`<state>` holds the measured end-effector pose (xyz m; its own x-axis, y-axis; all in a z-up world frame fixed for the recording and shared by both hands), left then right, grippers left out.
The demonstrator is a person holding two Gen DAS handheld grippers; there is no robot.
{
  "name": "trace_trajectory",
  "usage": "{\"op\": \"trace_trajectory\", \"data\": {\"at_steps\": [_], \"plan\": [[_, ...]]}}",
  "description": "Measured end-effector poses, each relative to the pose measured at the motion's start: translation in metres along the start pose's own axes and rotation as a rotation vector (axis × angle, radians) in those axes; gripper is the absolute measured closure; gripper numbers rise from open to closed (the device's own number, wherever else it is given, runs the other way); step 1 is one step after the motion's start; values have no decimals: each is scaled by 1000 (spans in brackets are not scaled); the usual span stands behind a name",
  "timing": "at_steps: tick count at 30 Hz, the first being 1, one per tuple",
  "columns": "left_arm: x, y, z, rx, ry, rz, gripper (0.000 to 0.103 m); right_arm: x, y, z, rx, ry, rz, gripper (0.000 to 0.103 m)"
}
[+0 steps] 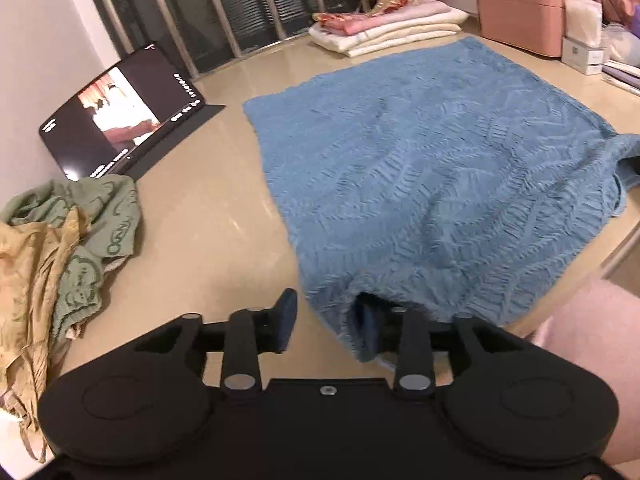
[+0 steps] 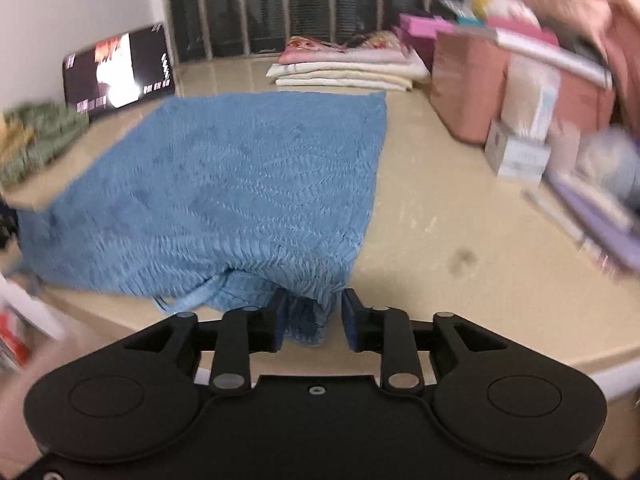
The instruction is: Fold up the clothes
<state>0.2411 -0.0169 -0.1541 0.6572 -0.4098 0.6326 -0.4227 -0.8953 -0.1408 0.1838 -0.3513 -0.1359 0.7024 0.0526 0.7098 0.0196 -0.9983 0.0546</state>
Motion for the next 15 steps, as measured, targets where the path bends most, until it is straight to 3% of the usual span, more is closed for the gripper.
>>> {"op": "trace_trajectory", "data": {"at_steps": [8,10,11,12,15], "plan": [[-2,-4,-1,-20,14,-81,65,25,-35,-5,-78,103,-238,56],[-2,-2,0,-15,20,-80,66,27,-38,-2,-78,97,-251,62],[-2,0,0,-22,23,-73,76,28,-38,0,-67,87,-241,82],[-2,2,-1,-28,27,-67,94,29,-36,0,-43,70,-202,99],[5,-2,-5,-14,37,-56,98,38,-14,-3,49,51,-26,99]]}}
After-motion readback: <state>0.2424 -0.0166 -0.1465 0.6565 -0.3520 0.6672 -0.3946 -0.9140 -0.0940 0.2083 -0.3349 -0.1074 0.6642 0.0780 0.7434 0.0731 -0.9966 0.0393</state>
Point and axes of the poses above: each gripper's, at about its wrist camera, not at the fingertips, and z roughly the way its jaws point, y to its right, x to its top, the point moved 6 cm from there along z, roughly the way its jaws point, and after that the axes turned 9 degrees about -x, right-handed, at the moved point
